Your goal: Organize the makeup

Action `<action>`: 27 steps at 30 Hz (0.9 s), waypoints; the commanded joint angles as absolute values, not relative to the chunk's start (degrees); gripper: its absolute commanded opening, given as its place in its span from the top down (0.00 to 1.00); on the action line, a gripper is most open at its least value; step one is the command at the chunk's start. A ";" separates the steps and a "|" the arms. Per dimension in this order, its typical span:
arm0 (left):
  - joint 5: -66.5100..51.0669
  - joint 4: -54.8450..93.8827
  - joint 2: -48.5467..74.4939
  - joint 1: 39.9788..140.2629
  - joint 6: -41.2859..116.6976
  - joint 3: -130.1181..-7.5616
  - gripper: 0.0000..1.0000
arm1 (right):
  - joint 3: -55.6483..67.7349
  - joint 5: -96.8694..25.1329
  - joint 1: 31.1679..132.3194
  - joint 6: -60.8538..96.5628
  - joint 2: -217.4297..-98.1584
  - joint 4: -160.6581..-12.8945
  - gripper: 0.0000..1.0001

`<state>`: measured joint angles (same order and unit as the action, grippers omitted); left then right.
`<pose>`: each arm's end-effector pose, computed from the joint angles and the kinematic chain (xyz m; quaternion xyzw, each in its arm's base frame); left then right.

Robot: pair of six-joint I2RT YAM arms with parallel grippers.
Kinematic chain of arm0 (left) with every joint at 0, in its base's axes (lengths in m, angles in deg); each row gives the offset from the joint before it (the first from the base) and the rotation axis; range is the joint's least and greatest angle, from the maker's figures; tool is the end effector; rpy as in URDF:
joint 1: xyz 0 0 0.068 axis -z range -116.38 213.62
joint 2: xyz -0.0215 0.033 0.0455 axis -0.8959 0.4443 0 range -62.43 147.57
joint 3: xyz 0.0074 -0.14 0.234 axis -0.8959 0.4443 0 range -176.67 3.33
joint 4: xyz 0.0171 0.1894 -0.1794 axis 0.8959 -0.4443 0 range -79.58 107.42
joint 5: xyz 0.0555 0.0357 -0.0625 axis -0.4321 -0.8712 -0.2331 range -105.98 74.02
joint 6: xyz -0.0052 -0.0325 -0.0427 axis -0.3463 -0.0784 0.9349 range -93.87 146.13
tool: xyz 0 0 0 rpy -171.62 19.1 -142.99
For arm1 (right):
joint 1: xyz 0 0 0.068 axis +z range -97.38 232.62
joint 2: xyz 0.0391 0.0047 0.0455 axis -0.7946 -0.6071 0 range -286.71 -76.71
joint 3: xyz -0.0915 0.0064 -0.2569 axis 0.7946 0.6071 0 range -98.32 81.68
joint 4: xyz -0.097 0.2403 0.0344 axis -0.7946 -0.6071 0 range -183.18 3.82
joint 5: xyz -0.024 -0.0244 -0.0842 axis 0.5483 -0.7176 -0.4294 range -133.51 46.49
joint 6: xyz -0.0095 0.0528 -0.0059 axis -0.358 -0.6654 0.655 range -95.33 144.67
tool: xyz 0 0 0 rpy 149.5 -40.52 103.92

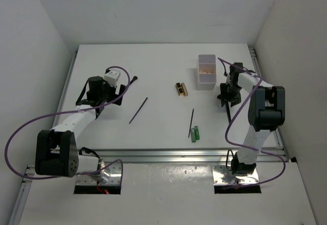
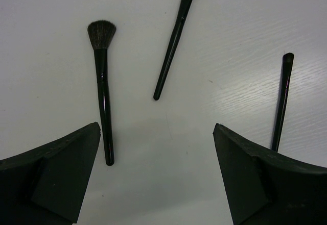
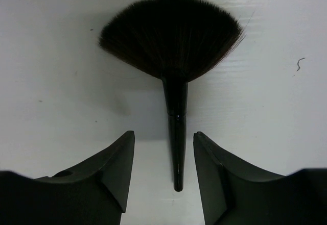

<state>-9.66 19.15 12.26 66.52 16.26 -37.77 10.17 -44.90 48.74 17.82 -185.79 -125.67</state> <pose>0.2799 -0.0180 0.2248 0.1236 0.8643 -0.0186 0.4872 0.3606 -0.0253 0.1544 0.0942 0.9891 -0.0092 0.1129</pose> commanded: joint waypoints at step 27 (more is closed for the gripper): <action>-11.75 18.73 12.98 66.08 20.31 -40.52 0.01 | 12.95 -53.79 50.94 24.05 -168.22 -93.33 1.00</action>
<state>-10.44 19.04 12.59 66.52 16.91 -37.88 14.57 -51.48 48.32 21.60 -173.24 -109.95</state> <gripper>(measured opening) 0.986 0.112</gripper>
